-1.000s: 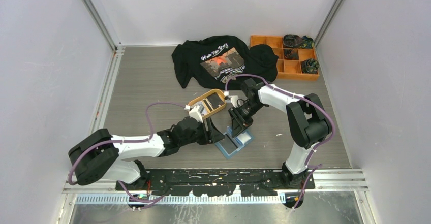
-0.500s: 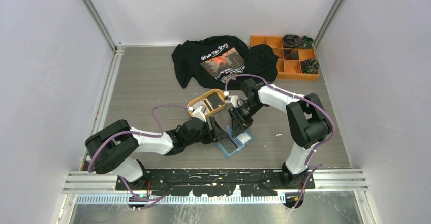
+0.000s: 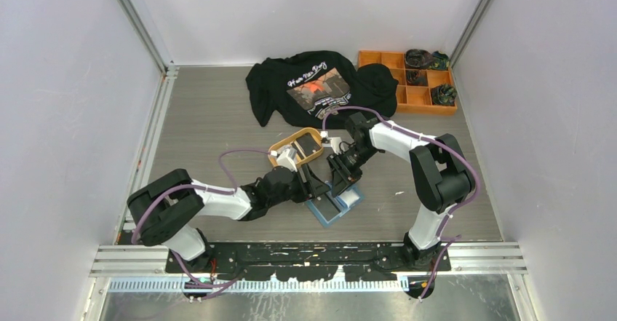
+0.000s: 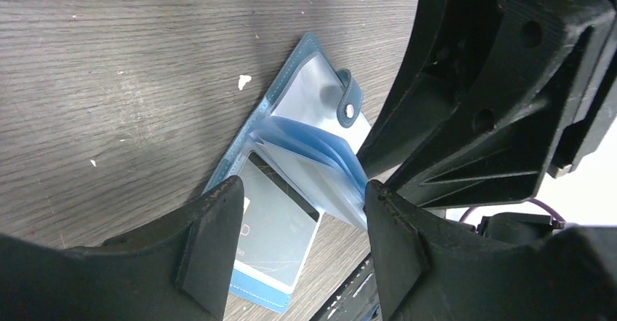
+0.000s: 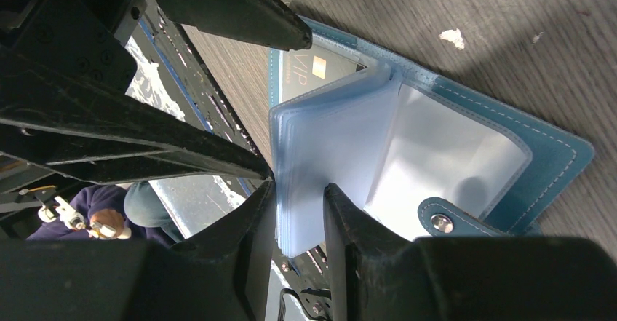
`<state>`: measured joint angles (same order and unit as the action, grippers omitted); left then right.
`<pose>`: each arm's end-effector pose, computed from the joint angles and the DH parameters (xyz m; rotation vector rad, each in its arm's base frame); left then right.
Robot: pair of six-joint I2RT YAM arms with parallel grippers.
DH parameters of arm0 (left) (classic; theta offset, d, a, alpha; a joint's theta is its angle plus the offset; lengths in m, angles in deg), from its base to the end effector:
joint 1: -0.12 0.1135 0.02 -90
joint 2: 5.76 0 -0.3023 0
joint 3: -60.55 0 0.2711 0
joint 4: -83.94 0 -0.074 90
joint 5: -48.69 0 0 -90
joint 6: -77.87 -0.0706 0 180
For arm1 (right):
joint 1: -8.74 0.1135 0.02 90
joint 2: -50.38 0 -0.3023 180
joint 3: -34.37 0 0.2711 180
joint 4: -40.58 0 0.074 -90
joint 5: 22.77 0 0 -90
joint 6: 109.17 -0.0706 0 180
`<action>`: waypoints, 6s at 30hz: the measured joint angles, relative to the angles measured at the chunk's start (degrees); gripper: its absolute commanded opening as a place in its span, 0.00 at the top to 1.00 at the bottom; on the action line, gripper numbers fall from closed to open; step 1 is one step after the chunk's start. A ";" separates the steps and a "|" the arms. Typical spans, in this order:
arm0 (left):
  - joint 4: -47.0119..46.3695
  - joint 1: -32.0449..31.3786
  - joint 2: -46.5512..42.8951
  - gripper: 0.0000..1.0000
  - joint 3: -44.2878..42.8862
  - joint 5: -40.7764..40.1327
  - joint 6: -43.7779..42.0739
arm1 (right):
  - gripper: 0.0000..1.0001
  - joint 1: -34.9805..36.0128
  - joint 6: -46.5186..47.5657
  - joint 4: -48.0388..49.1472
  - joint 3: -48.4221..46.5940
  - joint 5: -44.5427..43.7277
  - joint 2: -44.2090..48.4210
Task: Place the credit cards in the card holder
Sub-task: Turn over the card slot in the card holder, then pick up the credit card from the storage box.
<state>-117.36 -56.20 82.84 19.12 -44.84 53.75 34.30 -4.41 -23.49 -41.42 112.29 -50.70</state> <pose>0.1849 -0.2696 0.1539 -0.2330 2.2604 -1.2122 0.2713 0.1851 0.1705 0.9870 -2.6694 -1.1769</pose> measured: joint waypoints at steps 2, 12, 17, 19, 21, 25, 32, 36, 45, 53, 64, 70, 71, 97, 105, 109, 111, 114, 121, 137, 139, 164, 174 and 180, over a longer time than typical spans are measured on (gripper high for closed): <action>0.00 0.15 0.66 0.39 -0.24 0.02 0.02 | 0.64 0.00 0.00 0.00 0.00 0.00 0.00; -1.09 0.72 2.36 0.43 -0.46 0.11 0.68 | 0.63 0.00 0.00 0.00 0.00 0.00 0.00; -1.31 0.92 2.36 0.43 -0.44 0.11 1.05 | 0.61 0.00 0.09 -0.13 -0.02 -0.02 0.00; -1.36 0.96 2.36 0.44 -0.44 0.11 1.11 | 0.60 -0.07 0.13 -0.24 -0.02 -0.04 0.00; -1.46 1.01 2.36 0.44 -0.44 0.13 1.16 | 0.60 -0.17 0.26 -0.33 -0.02 -0.13 0.00; -1.70 1.09 2.36 0.44 -0.42 0.15 1.16 | 0.59 -0.28 1.05 -0.81 -0.02 -0.55 0.04; -2.58 1.31 2.38 0.45 0.26 0.15 1.18 | 0.55 -0.57 3.50 -1.27 -0.02 -1.46 2.97; -2.62 1.31 2.43 0.45 0.39 0.35 1.18 | 0.50 -0.57 5.97 -1.05 0.37 -1.84 5.77; -3.04 1.31 2.69 0.45 0.48 0.68 1.18 | 0.22 -0.68 18.12 3.28 11.28 -2.47 19.65; -3.96 1.33 3.45 0.45 0.50 1.27 1.18 | 0.07 -0.66 33.05 9.75 24.46 -1.22 37.64; -4.70 1.38 3.80 0.45 0.50 1.68 1.20 | 0.08 5.97 34.77 18.95 26.25 -10.93 33.20; -4.70 1.38 3.80 0.45 0.50 1.70 1.18 | 0.15 8.50 33.38 21.90 26.32 -16.02 31.93; -4.72 1.38 3.80 0.45 0.50 1.70 1.18 | 0.16 8.50 33.24 22.23 26.32 -16.59 31.93; -4.74 1.44 3.80 0.38 0.57 2.75 1.18 | 0.17 10.38 26.77 25.09 26.32 -19.52 29.77; -4.83 1.46 3.41 0.38 2.14 2.73 1.16 | 0.18 10.62 24.98 25.31 26.08 -20.17 29.22; -4.85 1.46 2.89 0.38 2.78 2.71 1.18 | 0.21 10.62 23.87 25.70 25.92 -21.31 28.72; -4.87 1.46 2.64 0.38 3.06 2.71 1.18 | 0.23 10.62 23.41 25.92 25.90 -22.16 28.63; -4.87 1.46 1.99 0.38 3.52 2.69 1.14 | 0.25 10.62 22.23 26.08 25.51 -23.89 28.26; -4.37 1.46 -1.03 0.37 4.35 2.43 0.57 | 0.30 10.60 17.77 27.08 23.39 -28.20 27.12; 17.75 1.68 -29.62 0.15 5.44 -7.30 -16.83 | 0.04 4.07 8.76 20.72 12.81 -29.55 23.45; 21.86 1.77 -35.30 0.09 5.44 -9.99 -20.59 | 0.01 1.99 8.94 19.71 12.28 -27.76 26.08; 22.73 26.08 -31.06 0.30 9.77 1.66 -20.63 | 0.05 9.01 -18.64 15.37 -26.45 -5.86 -10.05; 16.09 27.78 -21.33 0.40 9.81 5.11 -17.84 | 0.11 10.34 -28.74 16.02 -30.32 -14.29 -17.49; 13.90 28.04 -19.12 0.45 9.07 5.42 -17.27 | 0.29 10.34 -30.16 16.57 -34.03 -15.43 -20.48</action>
<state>-103.46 -28.16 63.71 28.19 -39.41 36.49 44.64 -34.57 -6.92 -75.45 96.85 -71.18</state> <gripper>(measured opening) 0.572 0.746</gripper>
